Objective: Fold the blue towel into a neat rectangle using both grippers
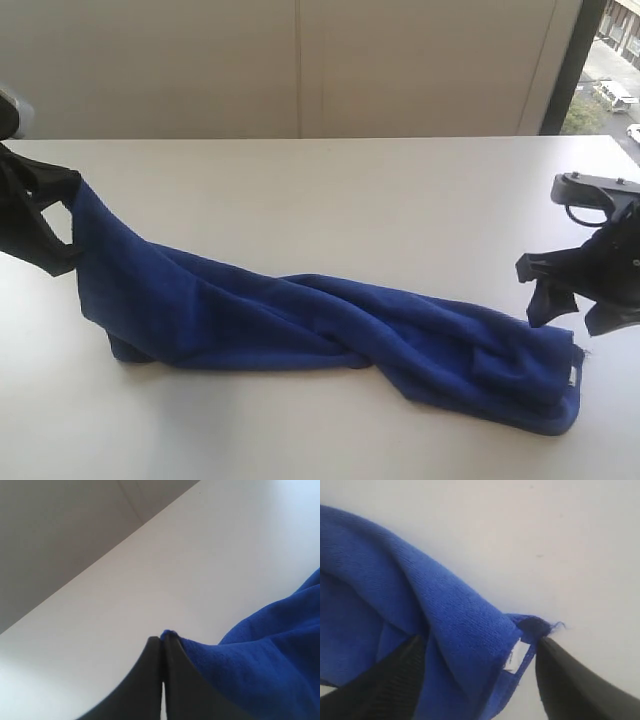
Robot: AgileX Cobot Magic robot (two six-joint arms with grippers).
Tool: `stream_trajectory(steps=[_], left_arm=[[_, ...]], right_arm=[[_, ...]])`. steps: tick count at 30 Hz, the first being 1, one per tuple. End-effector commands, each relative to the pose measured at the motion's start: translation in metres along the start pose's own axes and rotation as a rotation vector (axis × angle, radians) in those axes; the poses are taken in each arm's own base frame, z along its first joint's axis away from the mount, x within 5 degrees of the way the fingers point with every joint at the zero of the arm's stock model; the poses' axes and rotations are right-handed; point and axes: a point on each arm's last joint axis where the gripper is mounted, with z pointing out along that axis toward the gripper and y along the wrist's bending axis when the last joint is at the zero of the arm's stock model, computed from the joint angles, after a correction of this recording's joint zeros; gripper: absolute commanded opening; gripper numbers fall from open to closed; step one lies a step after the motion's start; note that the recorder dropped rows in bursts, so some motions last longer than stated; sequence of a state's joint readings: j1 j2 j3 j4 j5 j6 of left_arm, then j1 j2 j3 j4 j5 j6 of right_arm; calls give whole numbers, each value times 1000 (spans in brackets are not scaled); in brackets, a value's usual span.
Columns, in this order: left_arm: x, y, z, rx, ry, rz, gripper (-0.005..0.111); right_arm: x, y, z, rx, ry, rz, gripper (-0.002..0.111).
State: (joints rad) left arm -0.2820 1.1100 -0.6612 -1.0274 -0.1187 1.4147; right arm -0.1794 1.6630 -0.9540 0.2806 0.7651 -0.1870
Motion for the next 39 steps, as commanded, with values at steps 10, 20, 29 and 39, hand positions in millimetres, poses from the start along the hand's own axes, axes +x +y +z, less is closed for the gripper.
stream_trajectory(steps=[10, 20, 29, 39], left_arm=[[1, 0, -1, 4, 0, -21, 0], [1, 0, -1, 4, 0, -21, 0], [1, 0, -1, 4, 0, -21, 0], [1, 0, -1, 4, 0, -21, 0]], right_arm=[[-6, -4, 31, -12, 33, 57, 22], [-14, 32, -38, -129, -301, -440, 0], [25, 66, -42, -286, -224, -757, 1], [44, 57, -1, -349, 79, -640, 61]])
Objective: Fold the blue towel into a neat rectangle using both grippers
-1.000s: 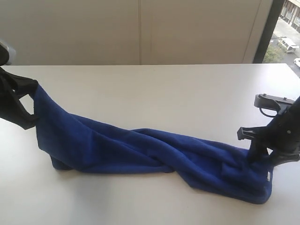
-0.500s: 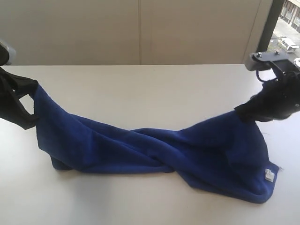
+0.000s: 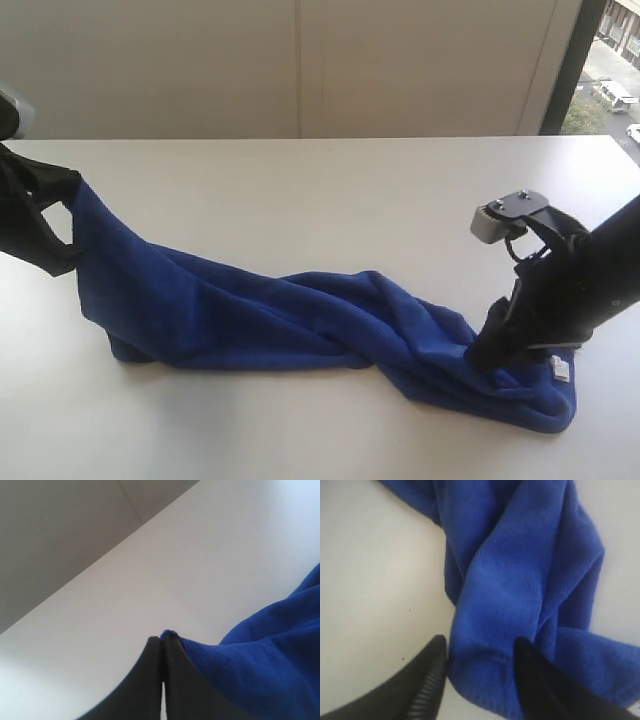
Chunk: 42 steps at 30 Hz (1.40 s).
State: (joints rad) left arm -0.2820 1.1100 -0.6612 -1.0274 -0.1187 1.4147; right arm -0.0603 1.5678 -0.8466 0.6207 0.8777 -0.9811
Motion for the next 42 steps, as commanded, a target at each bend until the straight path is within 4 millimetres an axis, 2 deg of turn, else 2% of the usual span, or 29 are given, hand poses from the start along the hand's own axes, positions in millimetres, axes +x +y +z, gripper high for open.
stream_trajectory(steps=[1, 7, 11, 19, 29, 34, 42], left_arm=[[1, 0, -1, 4, 0, -21, 0], [1, 0, -1, 4, 0, -21, 0], [1, 0, -1, 4, 0, -21, 0], [1, 0, -1, 4, 0, -21, 0], [1, 0, -1, 4, 0, -21, 0], [1, 0, -1, 4, 0, -21, 0], [1, 0, -1, 4, 0, -21, 0]], right_arm=[[3, 2, 5, -68, 57, 31, 63], [-20, 3, -23, 8, -43, 137, 63], [-22, 4, -28, 13, -57, 264, 63], [4, 3, 8, -65, 115, 448, 63], [0, -1, 43, 13, 125, 483, 63], [8, -13, 48, 123, 185, 561, 58], [8, -13, 48, 128, 188, 582, 58]])
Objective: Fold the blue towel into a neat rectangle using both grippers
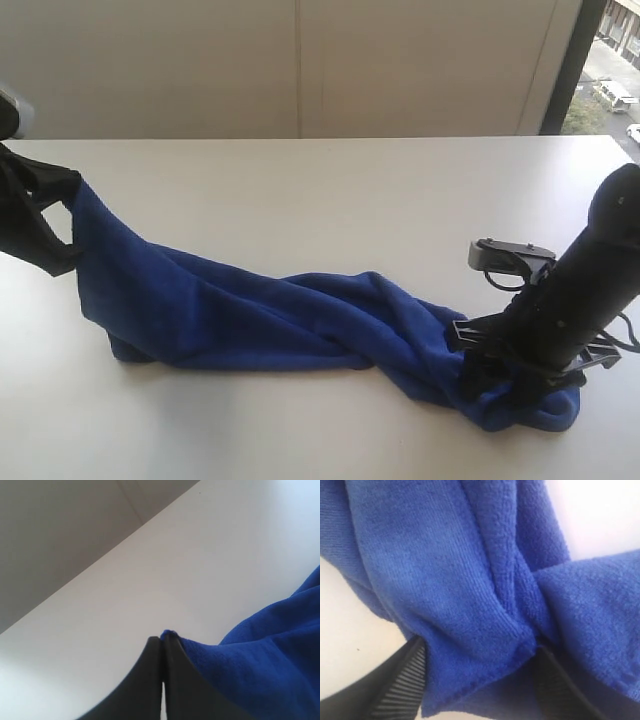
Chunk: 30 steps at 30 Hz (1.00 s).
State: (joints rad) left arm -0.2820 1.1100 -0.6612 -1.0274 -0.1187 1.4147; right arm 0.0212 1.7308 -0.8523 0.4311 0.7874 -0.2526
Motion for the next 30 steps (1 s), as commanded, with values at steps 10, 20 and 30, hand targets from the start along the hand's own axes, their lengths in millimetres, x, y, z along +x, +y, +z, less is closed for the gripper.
stream_trajectory(steps=[10, 20, 30], left_arm=[[1, 0, -1, 4, 0, -21, 0], [1, 0, -1, 4, 0, -21, 0], [1, 0, -1, 4, 0, -21, 0]], right_arm=[[8, 13, -45, 1, -167, -18, 58], [17, 0, -14, 19, -166, 101, 58], [14, 4, -2, -64, -138, 131, 58]])
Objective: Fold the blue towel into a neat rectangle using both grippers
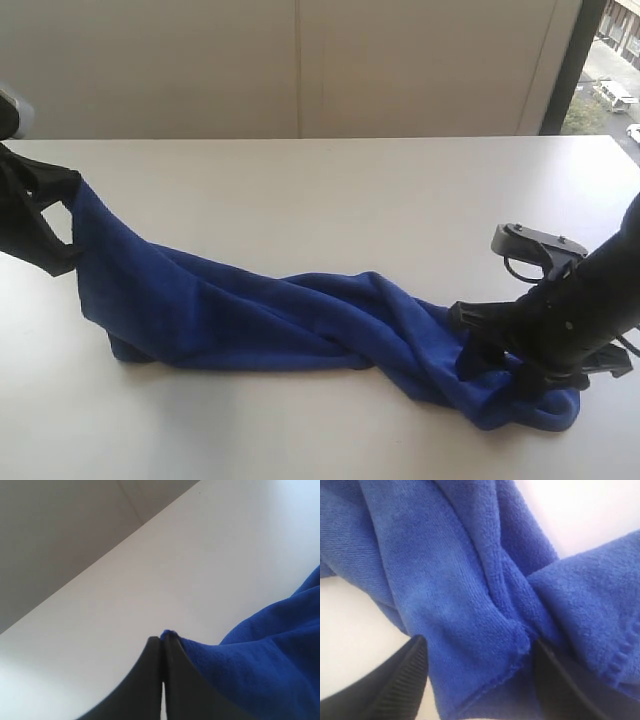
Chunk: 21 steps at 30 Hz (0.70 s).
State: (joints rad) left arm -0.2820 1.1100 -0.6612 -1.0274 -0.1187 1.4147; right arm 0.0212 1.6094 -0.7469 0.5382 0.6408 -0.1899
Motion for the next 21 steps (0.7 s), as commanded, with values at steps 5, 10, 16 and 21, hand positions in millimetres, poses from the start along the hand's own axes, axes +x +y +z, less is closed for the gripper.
stream_trajectory(steps=[5, 10, 16, 21], left_arm=[[1, 0, -1, 4, 0, -21, 0], [1, 0, -1, 4, 0, -21, 0], [1, 0, -1, 4, 0, -21, 0], [1, 0, -1, 4, 0, -21, 0]], right_arm=[[1, -3, 17, -18, 60, -4, 50], [0, 1, 5, -26, 17, -30, 34], [1, 6, -15, -25, -55, -77, 28], [2, 9, -26, -22, -92, -113, 24]])
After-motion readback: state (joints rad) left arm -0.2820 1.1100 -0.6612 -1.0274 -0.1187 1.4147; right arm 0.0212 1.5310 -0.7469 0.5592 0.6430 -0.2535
